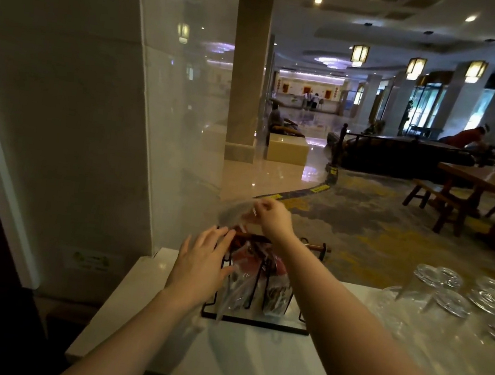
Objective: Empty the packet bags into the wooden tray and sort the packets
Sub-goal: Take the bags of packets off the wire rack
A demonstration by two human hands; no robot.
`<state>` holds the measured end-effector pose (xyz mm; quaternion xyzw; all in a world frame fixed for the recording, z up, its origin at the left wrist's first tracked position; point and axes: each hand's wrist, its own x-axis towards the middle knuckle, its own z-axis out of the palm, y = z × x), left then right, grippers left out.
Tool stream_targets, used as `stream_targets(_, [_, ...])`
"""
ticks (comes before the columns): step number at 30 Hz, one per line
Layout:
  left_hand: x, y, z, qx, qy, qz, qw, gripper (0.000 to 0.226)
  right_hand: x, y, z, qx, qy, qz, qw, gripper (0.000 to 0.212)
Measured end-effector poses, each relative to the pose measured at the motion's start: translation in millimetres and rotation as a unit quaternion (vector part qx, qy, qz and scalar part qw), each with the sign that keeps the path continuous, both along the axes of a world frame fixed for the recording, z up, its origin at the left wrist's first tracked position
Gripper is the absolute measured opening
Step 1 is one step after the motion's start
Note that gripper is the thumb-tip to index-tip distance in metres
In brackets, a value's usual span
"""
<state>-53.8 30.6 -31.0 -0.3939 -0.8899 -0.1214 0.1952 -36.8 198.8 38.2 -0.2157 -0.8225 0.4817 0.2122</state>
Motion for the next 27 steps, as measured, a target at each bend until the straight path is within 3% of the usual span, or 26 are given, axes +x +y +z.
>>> stream_targets(7, [5,-1,0,-0.01,0.003,0.001,1.0,0.072,55,-11,64,-0.207,0.213,0.034,0.954,0.022])
stream_targets(10, [7,3,2,-0.021,-0.049,0.012,0.999,0.067,83,-18,81,-0.199,0.268,0.042,0.942,0.023])
stream_targets(13, [-2,0,2,0.015,-0.108,-0.01,0.994,0.06,101,-28,76,-0.139,0.259,0.012,0.956,0.022])
stream_targets(15, [4,-7,11,0.14,-0.162,-0.033,0.976,0.078,106,-37,52,-0.111,0.221,-0.015,0.969,0.021])
stream_targets(16, [14,-10,19,0.24,-0.23,-0.04,0.942,0.077,106,-41,37,-0.092,0.202,-0.029,0.975,0.021])
stream_targets(18, [44,-16,34,0.384,-0.414,-0.102,0.819,0.067,108,-49,9,-0.057,0.168,-0.048,0.983,0.022])
stream_targets(19, [57,-20,39,0.394,-0.499,-0.151,0.757,0.07,110,-55,-2,-0.061,0.155,-0.058,0.984,0.023])
stream_targets(21, [82,-29,40,0.352,-0.577,-0.197,0.71,0.082,113,-65,-19,-0.083,0.146,-0.079,0.983,0.024])
stream_targets(23, [97,-34,34,0.33,-0.595,-0.173,0.713,0.083,117,-74,-33,-0.099,0.133,-0.096,0.981,0.025])
stream_targets(24, [101,-35,30,0.314,-0.588,-0.154,0.729,0.076,117,-78,-40,-0.118,0.124,-0.099,0.98,0.024])
stream_targets(27, [107,-37,18,0.305,-0.539,-0.091,0.78,0.036,116,-87,-56,-0.25,0.102,-0.065,0.961,0.024])
